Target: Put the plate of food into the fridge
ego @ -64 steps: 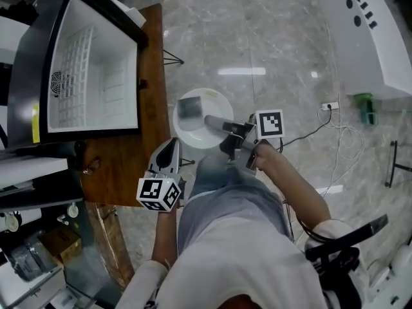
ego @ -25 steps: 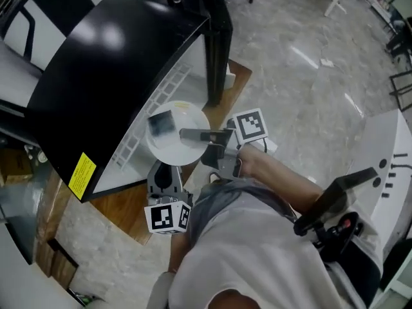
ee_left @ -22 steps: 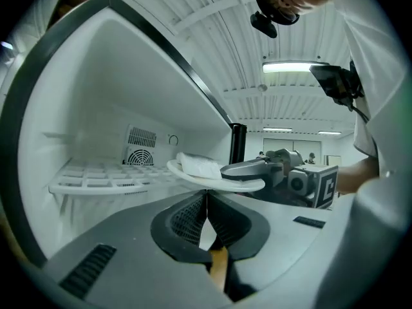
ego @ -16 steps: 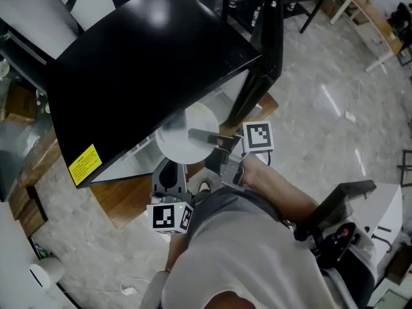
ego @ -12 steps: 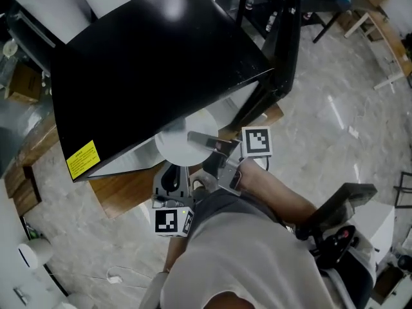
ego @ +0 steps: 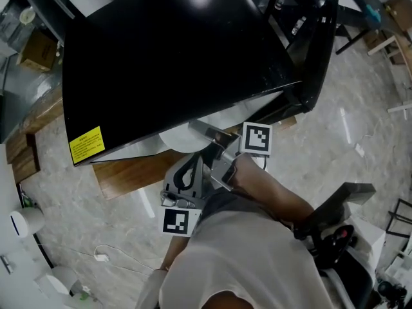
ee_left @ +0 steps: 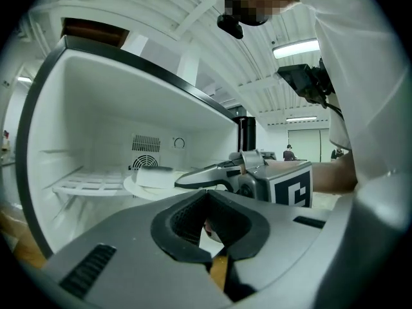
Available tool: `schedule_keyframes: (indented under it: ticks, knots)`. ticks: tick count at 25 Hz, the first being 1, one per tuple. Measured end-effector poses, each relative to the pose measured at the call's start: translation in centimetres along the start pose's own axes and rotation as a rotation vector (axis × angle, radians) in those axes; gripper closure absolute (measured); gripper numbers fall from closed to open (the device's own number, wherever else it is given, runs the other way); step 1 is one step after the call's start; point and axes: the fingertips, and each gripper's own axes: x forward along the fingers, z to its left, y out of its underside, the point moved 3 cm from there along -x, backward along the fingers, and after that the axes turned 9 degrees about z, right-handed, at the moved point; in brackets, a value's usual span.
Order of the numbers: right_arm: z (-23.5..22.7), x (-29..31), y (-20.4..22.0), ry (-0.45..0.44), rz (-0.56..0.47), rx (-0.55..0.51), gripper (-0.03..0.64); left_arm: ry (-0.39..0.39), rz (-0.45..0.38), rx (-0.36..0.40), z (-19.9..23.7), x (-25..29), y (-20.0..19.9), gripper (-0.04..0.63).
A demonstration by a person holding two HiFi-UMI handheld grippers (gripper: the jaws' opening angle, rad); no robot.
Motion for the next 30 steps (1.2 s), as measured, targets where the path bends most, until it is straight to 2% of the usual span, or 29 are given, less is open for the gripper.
schedule_keyframes:
  ticks: [3, 8, 13, 14, 18, 25, 28, 30]
  knots:
    - [0.3, 0.2, 0.0, -0.016, 0.001, -0.016, 0.594, 0.039, 0.010, 0.059, -0.9, 0.9, -0.6, 0.577]
    - [-0.1, 0.3, -0.6, -0.008, 0.003, -0.010, 0.594, 0.061, 0.005, 0.045, -1.1, 2.2, -0.5, 0.577]
    - [0.1, 0.2, -0.8, -0.055, 0.034, 0.000, 0.592, 0.050, -0.007, 0.037, -1.1, 2.7, -0.2, 0.577]
    - [0.3, 0.2, -0.9, -0.072, 0.040, 0.008, 0.579, 0.044, -0.008, 0.033, -1.1, 2.8, -0.3, 0.577]
    - [1.4, 0.1, -1.1, -0.153, 0.064, 0.024, 0.455, 0.021, -0.012, 0.018, -0.4, 3.4, -0.6, 0.577]
    - [2.2, -0.6, 0.2, -0.169, 0.084, 0.004, 0.430, -0.011, -0.043, -0.029, 1.6, 3.4, -1.9, 0.577]
    - [2.8, -1.6, 1.3, -0.171, 0.113, -0.061, 0.430, -0.049, -0.056, -0.035, 3.0, 3.4, -2.2, 0.577]
    - [3.3, -2.3, 1.9, -0.133, 0.114, -0.190, 0.442, -0.075, -0.084, -0.039, 3.9, 3.4, -2.8, 0.577]
